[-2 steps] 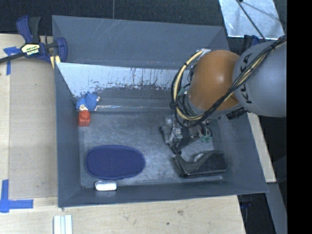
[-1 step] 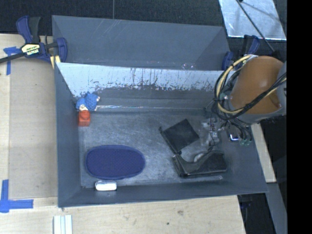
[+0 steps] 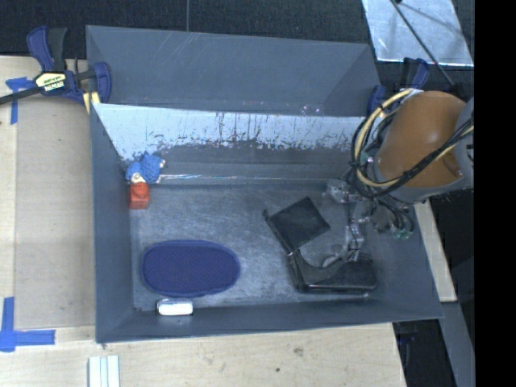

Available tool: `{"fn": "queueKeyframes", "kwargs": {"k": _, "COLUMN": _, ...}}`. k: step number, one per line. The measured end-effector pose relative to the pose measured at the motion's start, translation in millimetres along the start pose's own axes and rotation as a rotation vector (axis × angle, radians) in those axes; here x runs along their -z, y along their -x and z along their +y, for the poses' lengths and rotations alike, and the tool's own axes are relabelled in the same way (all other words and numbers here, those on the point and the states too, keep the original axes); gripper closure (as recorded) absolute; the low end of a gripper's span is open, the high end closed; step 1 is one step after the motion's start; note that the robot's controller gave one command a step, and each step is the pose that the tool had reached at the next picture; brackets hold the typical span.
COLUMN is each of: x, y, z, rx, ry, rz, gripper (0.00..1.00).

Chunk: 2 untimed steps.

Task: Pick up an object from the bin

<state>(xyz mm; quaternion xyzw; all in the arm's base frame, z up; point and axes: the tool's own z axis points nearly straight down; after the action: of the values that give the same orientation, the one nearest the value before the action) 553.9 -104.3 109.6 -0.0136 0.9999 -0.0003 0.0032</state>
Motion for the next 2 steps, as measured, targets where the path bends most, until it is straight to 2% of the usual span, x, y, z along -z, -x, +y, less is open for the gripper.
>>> {"fn": "queueKeyframes", "kwargs": {"k": 1, "x": 11.9, "y": 32.3, "z": 60.6, "rx": -0.167, "ry": 0.002, "rz": -0.001, "gripper": 0.0}}
{"fn": "queueKeyframes", "kwargs": {"k": 2, "x": -41.7, "y": 3.4, "z": 61.2, "rx": -0.173, "ry": -0.001, "rz": 0.007, "gripper": 0.0}}
